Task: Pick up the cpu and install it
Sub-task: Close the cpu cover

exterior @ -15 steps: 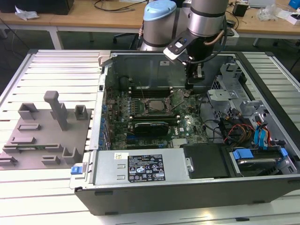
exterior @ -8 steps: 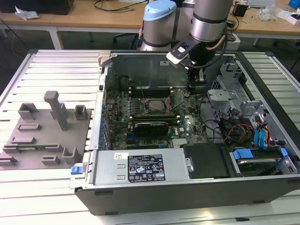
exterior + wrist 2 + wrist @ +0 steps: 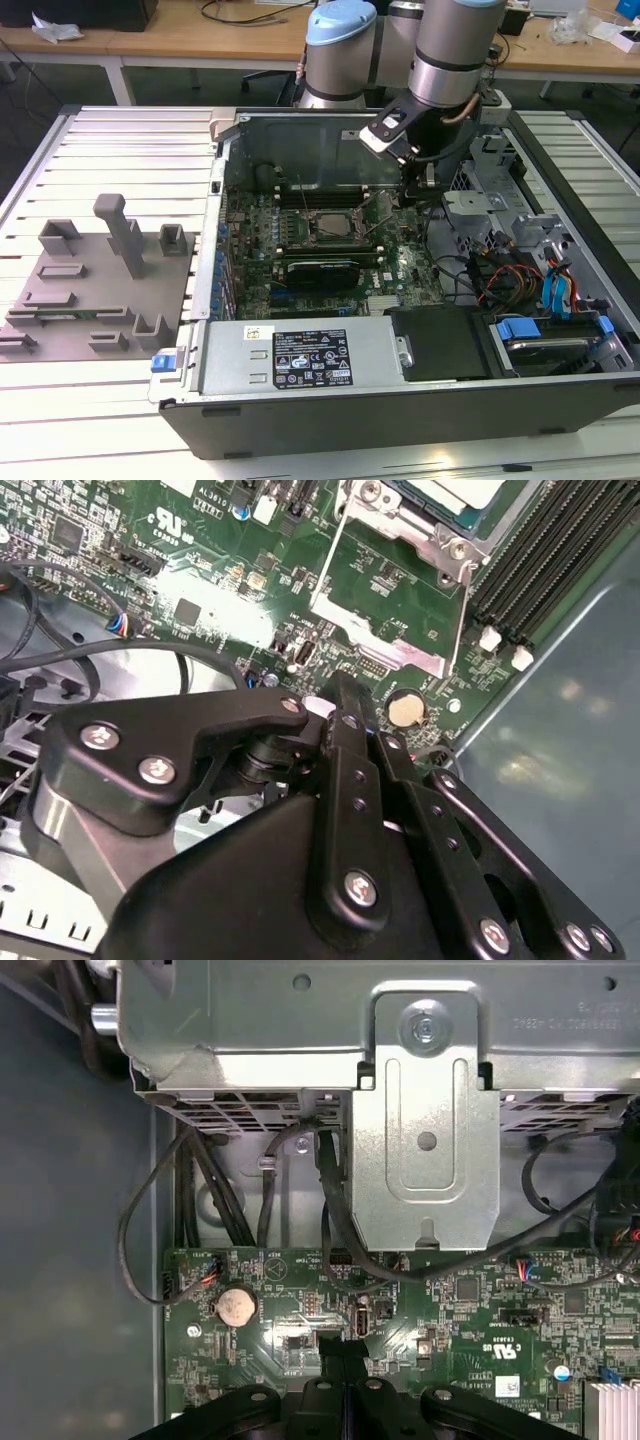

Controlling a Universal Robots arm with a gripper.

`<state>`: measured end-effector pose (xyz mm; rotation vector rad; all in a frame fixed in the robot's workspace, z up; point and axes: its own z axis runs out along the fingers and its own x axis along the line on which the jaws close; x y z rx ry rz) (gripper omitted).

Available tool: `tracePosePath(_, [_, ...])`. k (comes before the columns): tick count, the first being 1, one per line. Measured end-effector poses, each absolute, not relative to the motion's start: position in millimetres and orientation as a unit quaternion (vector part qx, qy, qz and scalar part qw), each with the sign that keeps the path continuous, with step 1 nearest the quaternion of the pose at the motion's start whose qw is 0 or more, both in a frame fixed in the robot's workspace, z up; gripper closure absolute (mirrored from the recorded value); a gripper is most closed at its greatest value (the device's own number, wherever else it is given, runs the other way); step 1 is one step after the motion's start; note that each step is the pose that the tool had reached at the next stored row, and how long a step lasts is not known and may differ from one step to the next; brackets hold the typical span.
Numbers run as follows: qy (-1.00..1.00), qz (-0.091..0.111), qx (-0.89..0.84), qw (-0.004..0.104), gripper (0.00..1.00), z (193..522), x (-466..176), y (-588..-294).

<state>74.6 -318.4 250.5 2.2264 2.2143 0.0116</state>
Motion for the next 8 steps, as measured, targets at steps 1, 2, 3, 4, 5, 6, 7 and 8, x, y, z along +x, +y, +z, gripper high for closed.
tracePosePath(1, [0.705,0.004,0.709,0.001,0.89,250.5,74.6,-318.4])
tracePosePath(2, [0.705,0.004,0.709,0.001,0.89,250.5,74.6,-318.4])
tracePosePath(3, [0.705,0.004,0.709,0.001,0.89,250.5,74.7,-318.4])
tracePosePath(4, [0.705,0.004,0.709,0.001,0.89,249.4,74.7,-318.3])
tracePosePath(5, [0.705,0.004,0.709,0.001,0.89,248.1,74.7,-318.3])
tracePosePath(6, [0.705,0.004,0.709,0.001,0.89,246.1,74.7,-318.3])
tracePosePath(7, [0.705,0.004,0.709,0.001,0.89,244.9,74.7,-318.4])
tracePosePath(8, [0.705,0.004,0.709,0.001,0.89,244.8,74.4,-318.4])
